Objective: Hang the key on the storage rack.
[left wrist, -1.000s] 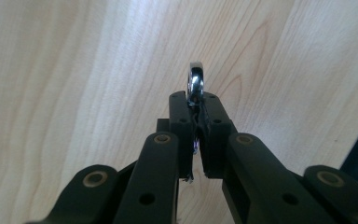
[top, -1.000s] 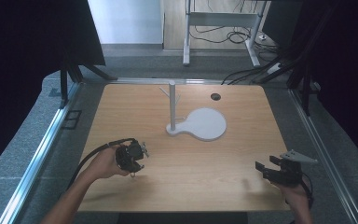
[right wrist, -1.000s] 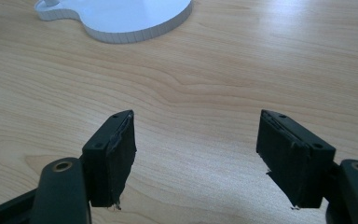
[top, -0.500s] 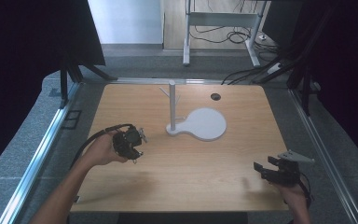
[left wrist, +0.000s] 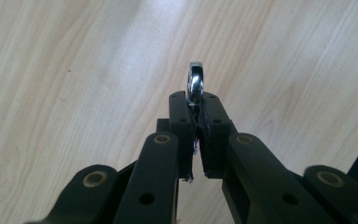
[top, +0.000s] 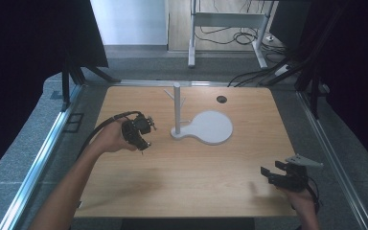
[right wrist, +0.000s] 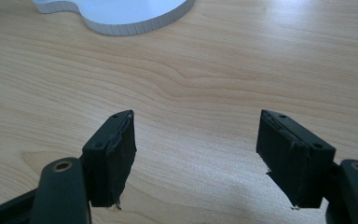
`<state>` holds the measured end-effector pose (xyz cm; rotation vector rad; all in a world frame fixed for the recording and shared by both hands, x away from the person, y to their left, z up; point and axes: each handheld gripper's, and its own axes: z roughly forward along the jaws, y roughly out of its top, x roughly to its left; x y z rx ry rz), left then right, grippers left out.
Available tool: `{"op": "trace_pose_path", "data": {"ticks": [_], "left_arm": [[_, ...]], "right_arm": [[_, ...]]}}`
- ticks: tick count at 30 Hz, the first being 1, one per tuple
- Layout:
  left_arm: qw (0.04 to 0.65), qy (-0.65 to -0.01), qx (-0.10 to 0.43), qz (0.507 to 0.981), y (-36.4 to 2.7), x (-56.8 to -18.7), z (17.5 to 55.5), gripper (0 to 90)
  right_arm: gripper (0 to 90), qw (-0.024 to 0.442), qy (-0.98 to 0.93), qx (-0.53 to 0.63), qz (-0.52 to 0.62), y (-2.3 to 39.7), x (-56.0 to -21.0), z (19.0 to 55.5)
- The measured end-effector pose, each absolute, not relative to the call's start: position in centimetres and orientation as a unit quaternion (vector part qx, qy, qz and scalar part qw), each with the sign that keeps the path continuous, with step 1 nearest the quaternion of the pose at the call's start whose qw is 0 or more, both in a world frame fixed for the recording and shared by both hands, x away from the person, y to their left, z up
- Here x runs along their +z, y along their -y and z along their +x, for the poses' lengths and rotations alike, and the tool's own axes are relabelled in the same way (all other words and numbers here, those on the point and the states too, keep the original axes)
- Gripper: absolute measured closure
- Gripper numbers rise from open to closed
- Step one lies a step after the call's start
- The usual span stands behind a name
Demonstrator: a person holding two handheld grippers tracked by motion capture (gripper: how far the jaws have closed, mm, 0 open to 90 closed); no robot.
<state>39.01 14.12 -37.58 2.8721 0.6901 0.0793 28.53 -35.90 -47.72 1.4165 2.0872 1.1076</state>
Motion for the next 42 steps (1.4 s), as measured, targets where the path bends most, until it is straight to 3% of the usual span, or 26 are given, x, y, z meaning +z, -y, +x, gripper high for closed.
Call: {"op": "trace_pose_path", "data": {"ticks": [14, 42], "left_arm": [[0.099, -0.267, 0.040, 0.958, -14.9, -34.7, 42.1, 85.8], [0.099, -0.281, 0.048, 0.953, -13.5, -32.4, 45.1, 85.8]], "right_arm": [[28.8, 0.188, -0.744, 0.393, 0.507, 36.0, -48.0, 28.7], [28.8, 0.184, -0.741, 0.396, 0.510, 36.4, -48.1, 28.9]]}}
